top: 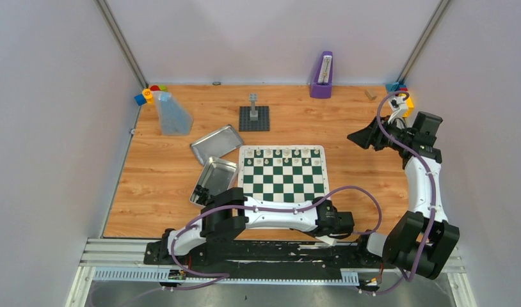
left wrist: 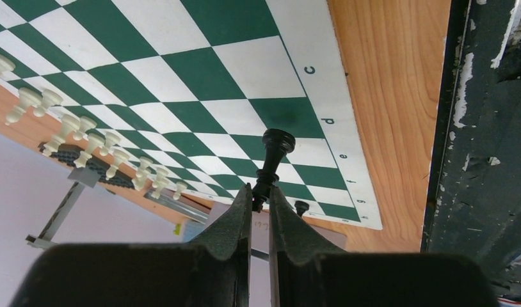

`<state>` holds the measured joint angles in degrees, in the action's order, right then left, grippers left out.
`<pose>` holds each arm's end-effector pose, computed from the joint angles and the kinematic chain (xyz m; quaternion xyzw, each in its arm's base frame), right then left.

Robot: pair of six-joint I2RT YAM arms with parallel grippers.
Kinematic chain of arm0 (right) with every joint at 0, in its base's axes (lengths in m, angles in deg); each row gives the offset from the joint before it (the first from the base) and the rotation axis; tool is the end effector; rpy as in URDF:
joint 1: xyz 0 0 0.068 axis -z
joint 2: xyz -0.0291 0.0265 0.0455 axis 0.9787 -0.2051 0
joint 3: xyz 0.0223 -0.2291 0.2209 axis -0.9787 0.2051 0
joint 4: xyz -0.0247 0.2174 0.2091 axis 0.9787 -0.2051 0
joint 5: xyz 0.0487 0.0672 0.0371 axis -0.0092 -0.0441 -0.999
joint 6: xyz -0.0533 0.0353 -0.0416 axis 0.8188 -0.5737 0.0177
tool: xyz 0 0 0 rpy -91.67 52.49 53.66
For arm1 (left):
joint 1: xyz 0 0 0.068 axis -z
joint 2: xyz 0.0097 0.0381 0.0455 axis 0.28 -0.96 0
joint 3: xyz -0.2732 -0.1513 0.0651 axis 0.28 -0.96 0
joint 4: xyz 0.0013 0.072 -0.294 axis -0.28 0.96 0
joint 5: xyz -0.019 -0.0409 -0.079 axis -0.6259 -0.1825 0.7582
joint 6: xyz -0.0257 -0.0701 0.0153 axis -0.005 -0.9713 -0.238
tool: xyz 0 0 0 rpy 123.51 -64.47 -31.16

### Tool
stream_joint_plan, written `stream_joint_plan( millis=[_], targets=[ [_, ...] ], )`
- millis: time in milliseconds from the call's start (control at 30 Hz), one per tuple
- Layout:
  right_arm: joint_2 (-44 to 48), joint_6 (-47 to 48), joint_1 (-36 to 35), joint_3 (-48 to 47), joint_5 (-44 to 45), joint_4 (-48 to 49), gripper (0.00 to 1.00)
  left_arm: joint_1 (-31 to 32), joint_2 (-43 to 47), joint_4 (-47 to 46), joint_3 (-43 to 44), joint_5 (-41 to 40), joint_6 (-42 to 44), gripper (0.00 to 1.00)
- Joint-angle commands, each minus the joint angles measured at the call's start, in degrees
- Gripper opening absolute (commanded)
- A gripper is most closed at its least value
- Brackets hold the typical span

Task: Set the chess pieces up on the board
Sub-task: Place the chess piece on the chessboard.

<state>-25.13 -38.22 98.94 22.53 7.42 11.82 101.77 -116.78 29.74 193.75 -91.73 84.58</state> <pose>0.2938 -0.0520 0.3276 -0.0826 0.8071 0.3640 0.4575 0.0646 -0.4983 0.1774 0.8030 0.5609 0.1816 0.0871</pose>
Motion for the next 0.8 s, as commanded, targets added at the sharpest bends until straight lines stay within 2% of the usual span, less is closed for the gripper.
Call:
stream_joint_plan(
  millis=[0, 500, 633, 767],
  targets=[
    [1.11, 1.42, 0.27, 0.13, -1.73, 0.63, 0.57, 1.47, -1.04, 0.71, 2.53, 1.28, -0.55, 0.08],
    [0.91, 1.43, 0.32, 0.18, -2.43, 0.48, 0.56, 1.59, -2.21, 0.36, 2.88, 0.73, -0.22, 0.13],
    [0.96, 1.44, 0.3, 0.2, -2.43, 0.43, 0.56, 1.59, -2.44, 0.25, 2.66, 0.43, -0.1, 0.17],
    [0.94, 1.43, 0.31, 0.2, -2.43, 0.47, 0.56, 1.58, -2.38, 0.24, 2.59, 0.31, -0.1, 0.27]
  ],
)
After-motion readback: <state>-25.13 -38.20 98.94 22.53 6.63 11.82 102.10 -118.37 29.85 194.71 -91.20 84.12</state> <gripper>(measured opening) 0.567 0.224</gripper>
